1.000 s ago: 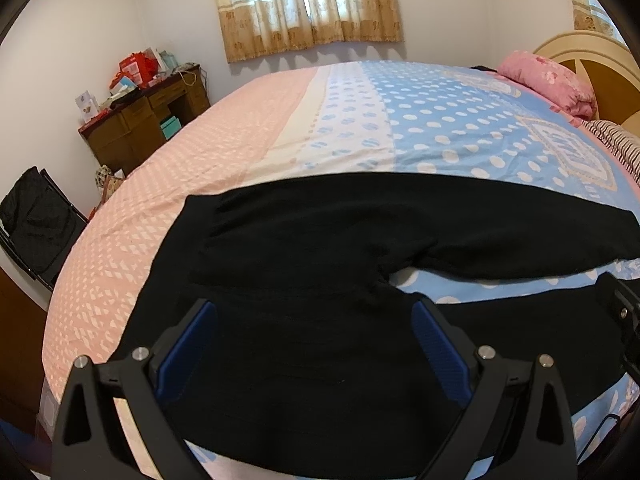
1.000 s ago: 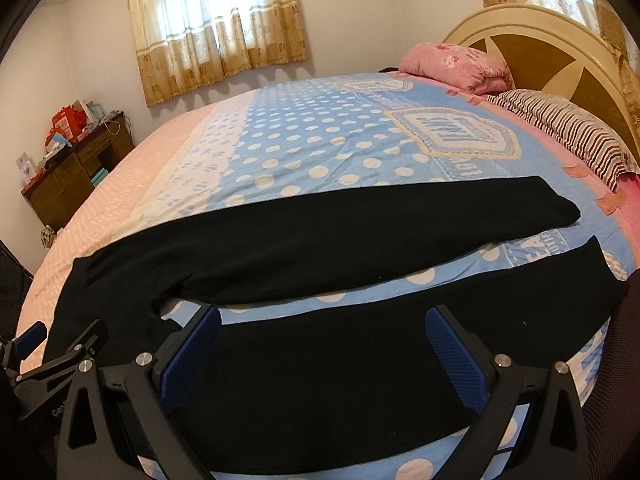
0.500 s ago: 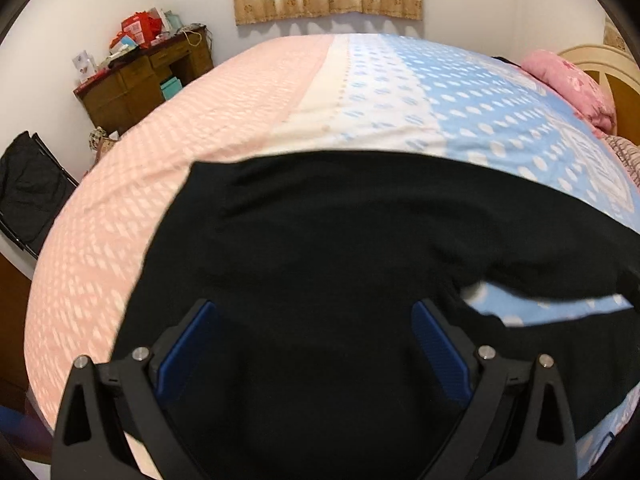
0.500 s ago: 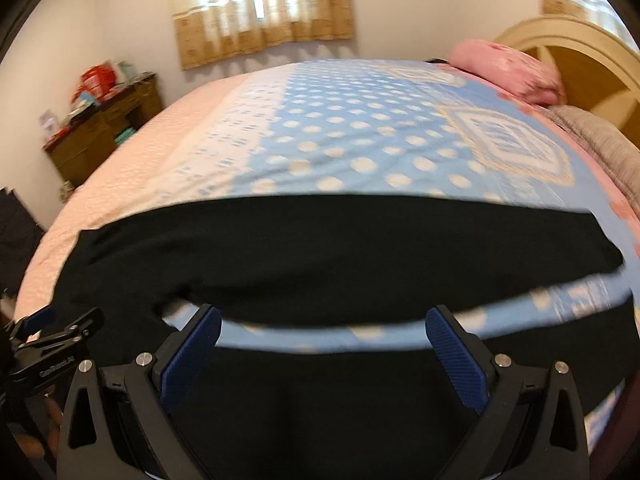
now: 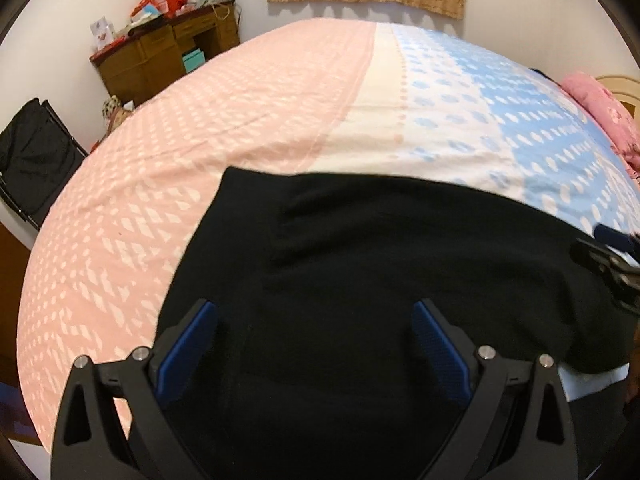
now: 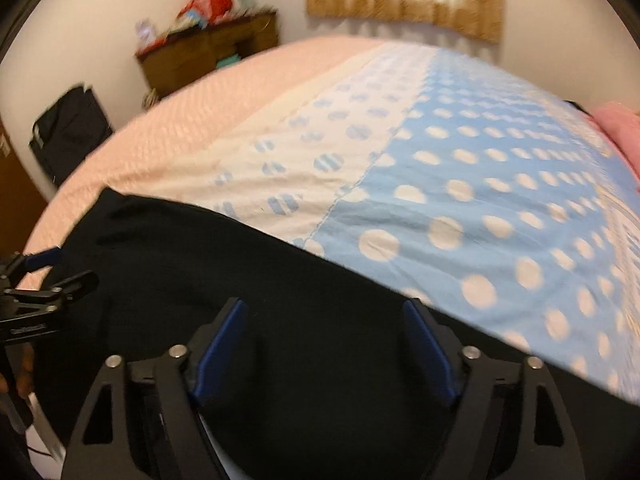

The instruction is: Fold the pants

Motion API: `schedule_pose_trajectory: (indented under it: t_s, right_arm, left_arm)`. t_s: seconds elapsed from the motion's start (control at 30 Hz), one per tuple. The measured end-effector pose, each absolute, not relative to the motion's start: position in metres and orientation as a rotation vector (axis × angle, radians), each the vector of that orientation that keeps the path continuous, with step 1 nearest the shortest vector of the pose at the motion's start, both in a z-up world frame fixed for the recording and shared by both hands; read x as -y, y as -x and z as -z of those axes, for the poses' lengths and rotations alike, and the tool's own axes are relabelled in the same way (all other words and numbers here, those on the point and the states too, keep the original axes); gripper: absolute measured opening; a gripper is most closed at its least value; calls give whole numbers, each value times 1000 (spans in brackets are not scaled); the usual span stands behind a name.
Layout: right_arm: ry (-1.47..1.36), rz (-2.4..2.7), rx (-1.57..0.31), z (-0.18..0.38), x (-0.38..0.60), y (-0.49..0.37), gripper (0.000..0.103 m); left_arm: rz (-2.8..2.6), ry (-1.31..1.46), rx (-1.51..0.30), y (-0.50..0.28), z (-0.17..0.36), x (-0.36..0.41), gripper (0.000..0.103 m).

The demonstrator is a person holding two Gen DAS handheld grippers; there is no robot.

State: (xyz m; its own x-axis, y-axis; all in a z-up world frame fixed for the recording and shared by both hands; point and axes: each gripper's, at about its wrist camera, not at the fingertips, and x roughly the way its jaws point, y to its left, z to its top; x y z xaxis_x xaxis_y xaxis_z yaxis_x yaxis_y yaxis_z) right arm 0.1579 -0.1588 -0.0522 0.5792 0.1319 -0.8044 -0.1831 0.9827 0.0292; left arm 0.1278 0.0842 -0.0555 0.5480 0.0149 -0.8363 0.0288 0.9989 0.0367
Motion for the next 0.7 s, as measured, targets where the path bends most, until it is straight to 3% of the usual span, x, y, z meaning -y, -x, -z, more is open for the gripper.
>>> schedule_pose_trajectory:
  t_s: [0.27,0.33,0.37,0.4,0.5,0.7]
  right_arm:
    - [81,-256,-1009,83,173,-194,66]
    - [98,-283,-1008,81,171,-191,49]
    - [94,-312,-1013,80,169,-188,28]
    - [89,-331,-1021,80,167,-189,14]
    - [144,-317,-1023,77,158,-179,6]
    - [159,-313,-890,34,147,-134,5]
  left_arm:
    - [4,-92,-999,-133,67,-80,101]
    - [-3,-98,-1002,-133,69,-79,101]
    - [-6,-100,-1002,-132,69,-79,101]
    - [-7,-98,-999,-131,68,-79,101]
    - [4,-67,-1000,-128,62,-84,101]
    - [22,15,-978,-103,46,-112,101]
